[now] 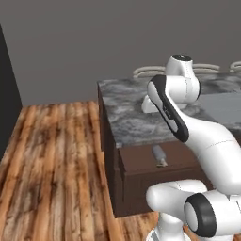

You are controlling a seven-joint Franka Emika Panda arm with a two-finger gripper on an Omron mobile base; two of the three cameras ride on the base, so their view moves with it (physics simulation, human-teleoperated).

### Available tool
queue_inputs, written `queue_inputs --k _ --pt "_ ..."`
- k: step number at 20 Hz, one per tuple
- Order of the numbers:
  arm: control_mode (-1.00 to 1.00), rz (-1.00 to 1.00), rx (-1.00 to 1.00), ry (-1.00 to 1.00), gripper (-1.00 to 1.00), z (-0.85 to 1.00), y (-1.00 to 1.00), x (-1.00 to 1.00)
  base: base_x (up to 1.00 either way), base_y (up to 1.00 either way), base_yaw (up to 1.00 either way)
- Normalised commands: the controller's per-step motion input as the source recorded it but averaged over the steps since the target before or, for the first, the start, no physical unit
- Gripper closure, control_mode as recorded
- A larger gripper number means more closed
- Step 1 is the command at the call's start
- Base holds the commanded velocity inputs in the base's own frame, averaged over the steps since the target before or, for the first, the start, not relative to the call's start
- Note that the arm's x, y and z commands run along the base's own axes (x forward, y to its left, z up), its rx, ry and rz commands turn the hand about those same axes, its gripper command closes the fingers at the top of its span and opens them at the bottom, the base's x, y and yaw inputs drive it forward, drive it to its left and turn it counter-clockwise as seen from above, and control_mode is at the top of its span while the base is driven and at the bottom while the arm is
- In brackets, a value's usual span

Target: Restock the sink supplies by placing the sponge and soap dispenser on the counter and next to the sink. Make sure the soap dispenser is upright.

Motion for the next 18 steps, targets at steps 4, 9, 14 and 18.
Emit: queue_inputs --k 4,9,14,18 --pt "1.0 0.0 0.0 0.0 -1.0 0.0 0.0 0.0 0.0 -1.0 0.05" --pt "1.0 0.0 0.0 0.0 -1.0 0.0 0.0 0.0 0.0 -1.0 0.07" --pt "1.0 0.0 0.0 0.0 -1.0 0.0 0.0 0.0 0.18 -0.89 0.05" --pt "1.0 0.0 0.0 0.0 -1.0 0.0 0.0 0.0 0.44 -0.7 0.1"
